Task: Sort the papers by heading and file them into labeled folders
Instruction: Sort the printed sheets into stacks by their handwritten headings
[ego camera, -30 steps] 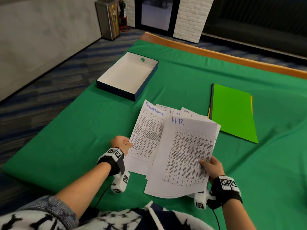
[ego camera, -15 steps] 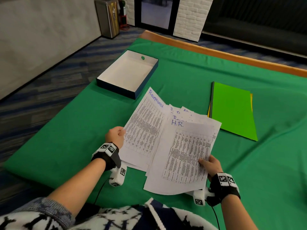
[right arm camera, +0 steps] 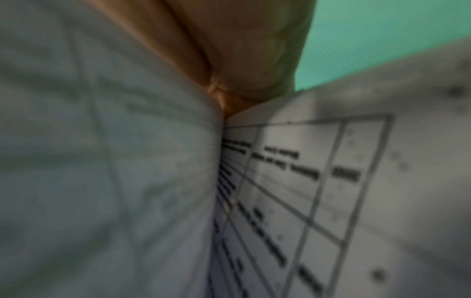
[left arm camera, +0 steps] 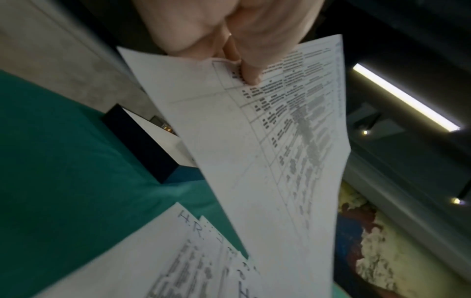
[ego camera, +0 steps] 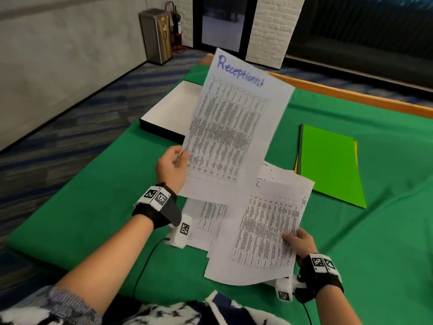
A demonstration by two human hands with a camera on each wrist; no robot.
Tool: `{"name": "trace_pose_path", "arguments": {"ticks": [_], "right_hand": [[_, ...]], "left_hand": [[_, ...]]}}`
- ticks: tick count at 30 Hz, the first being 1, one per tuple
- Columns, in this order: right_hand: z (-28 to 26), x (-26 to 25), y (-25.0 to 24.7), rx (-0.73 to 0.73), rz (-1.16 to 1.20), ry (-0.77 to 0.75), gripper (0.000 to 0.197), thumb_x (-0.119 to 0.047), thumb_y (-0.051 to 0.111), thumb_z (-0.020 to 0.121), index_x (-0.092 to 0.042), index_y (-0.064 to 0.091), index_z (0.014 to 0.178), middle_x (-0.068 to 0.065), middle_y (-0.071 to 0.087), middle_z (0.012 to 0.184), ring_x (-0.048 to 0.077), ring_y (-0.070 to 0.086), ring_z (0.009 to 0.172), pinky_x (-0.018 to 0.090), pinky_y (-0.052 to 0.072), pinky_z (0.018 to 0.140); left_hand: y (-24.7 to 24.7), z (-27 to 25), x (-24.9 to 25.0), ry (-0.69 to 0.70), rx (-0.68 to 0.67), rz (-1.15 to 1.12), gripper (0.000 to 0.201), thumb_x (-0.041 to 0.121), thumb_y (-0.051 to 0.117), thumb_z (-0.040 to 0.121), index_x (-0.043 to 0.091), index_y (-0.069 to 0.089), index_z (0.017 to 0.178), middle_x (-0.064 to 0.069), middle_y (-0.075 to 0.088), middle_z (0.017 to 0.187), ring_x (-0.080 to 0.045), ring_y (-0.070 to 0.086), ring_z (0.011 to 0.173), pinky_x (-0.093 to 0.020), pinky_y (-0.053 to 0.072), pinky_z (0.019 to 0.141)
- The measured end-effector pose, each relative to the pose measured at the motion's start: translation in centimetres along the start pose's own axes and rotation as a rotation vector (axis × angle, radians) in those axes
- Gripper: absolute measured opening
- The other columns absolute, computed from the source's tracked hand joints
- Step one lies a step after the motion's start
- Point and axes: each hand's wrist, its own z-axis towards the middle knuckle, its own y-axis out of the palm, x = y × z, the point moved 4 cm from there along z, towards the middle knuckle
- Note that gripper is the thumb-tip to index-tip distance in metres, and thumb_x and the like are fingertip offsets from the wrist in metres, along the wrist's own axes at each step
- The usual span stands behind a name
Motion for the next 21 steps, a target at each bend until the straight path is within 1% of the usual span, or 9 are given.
{"name": "trace_pose_path", "arguments": {"ticks": [2, 5, 8, 11, 13, 14, 17, 18, 21], "right_hand": [[0.0, 0.0, 0.0, -0.001, 0.0, -0.006, 0.014, 0.003, 0.057, 0.087, -0.011, 0.06, 0.09, 0.014, 0.067, 0.097, 0.034, 0.066, 0.09, 0.053, 0.05, 0.089], [0.0, -0.1, 0.1, -0.003, 0.011, -0.009, 0.013, 0.003, 0.057, 0.087, -0.009, 0.06, 0.091, 0.014, 0.067, 0.095, 0.033, 0.067, 0.088, 0.052, 0.051, 0.089], [0.2, -0.1, 0.0, 0.003, 0.023, -0.007, 0.009, 0.001, 0.054, 0.089, -0.006, 0.06, 0.091, 0.018, 0.067, 0.096, 0.035, 0.066, 0.088, 0.052, 0.051, 0.089], [0.4, -0.2, 0.0, 0.012, 0.04, 0.001, 0.009, -0.002, 0.051, 0.092, -0.003, 0.06, 0.09, 0.021, 0.067, 0.094, 0.036, 0.065, 0.087, 0.052, 0.05, 0.09], [0.5, -0.2, 0.0, 0.01, 0.054, 0.016, 0.01, -0.001, 0.05, 0.093, 0.0, 0.06, 0.092, 0.021, 0.067, 0.095, 0.036, 0.065, 0.087, 0.051, 0.05, 0.091], [0.5, -0.1, -0.1, 0.009, 0.06, 0.021, 0.011, -0.001, 0.05, 0.093, 0.001, 0.06, 0.094, 0.022, 0.067, 0.096, 0.037, 0.065, 0.089, 0.052, 0.049, 0.091], [0.6, 0.0, 0.1, 0.008, 0.091, 0.023, 0.013, 0.001, 0.047, 0.093, -0.001, 0.06, 0.092, 0.022, 0.066, 0.098, 0.037, 0.064, 0.091, 0.049, 0.049, 0.092], [0.6, 0.0, 0.1, 0.011, 0.1, 0.019, 0.014, 0.002, 0.047, 0.092, 0.0, 0.061, 0.094, 0.022, 0.066, 0.097, 0.035, 0.064, 0.088, 0.048, 0.049, 0.091], [0.8, 0.1, 0.2, 0.024, 0.104, 0.017, 0.016, 0.003, 0.047, 0.092, 0.005, 0.06, 0.101, 0.022, 0.067, 0.095, 0.032, 0.064, 0.082, 0.047, 0.05, 0.089]], "left_hand": [[1.0, -0.4, -0.1, -0.091, -0.049, -0.044, 0.024, 0.02, 0.066, 0.085, 0.005, 0.065, 0.104, -0.005, 0.07, 0.098, -0.013, 0.064, 0.084, -0.025, 0.052, 0.078], [2.7, -1.8, -1.1, -0.244, -0.139, -0.102, 0.034, 0.018, 0.072, 0.08, 0.002, 0.065, 0.109, -0.008, 0.069, 0.1, -0.016, 0.064, 0.088, -0.025, 0.049, 0.083], [4.4, -3.6, -2.7, -0.329, -0.225, -0.072, 0.036, 0.017, 0.075, 0.077, 0.002, 0.066, 0.108, -0.01, 0.069, 0.103, -0.018, 0.065, 0.093, -0.025, 0.049, 0.086], [6.2, -5.5, -4.4, -0.4, -0.389, 0.018, 0.036, 0.017, 0.071, 0.081, 0.005, 0.062, 0.114, -0.008, 0.067, 0.108, -0.018, 0.062, 0.096, -0.023, 0.046, 0.087], [7.2, -6.7, -5.6, -0.401, -0.517, 0.143, 0.034, 0.012, 0.063, 0.086, 0.009, 0.058, 0.12, -0.007, 0.064, 0.118, -0.022, 0.06, 0.105, -0.028, 0.047, 0.093], [7.6, -7.2, -6.3, -0.401, -0.573, 0.187, 0.036, 0.008, 0.058, 0.088, 0.012, 0.054, 0.124, -0.008, 0.062, 0.121, -0.023, 0.06, 0.107, -0.03, 0.048, 0.092], [7.9, -8.7, -7.1, -0.409, -0.733, 0.199, 0.058, -0.007, 0.045, 0.087, 0.028, 0.039, 0.133, -0.01, 0.058, 0.125, -0.025, 0.06, 0.105, -0.03, 0.052, 0.075], [7.9, -9.0, -7.2, -0.395, -0.779, 0.195, 0.063, -0.01, 0.043, 0.085, 0.03, 0.038, 0.133, -0.01, 0.057, 0.125, -0.026, 0.06, 0.106, -0.03, 0.053, 0.074], [7.8, -9.7, -7.7, -0.365, -0.919, 0.278, 0.059, -0.012, 0.046, 0.082, 0.023, 0.051, 0.128, -0.004, 0.051, 0.134, -0.021, 0.048, 0.124, -0.029, 0.046, 0.095]]}}
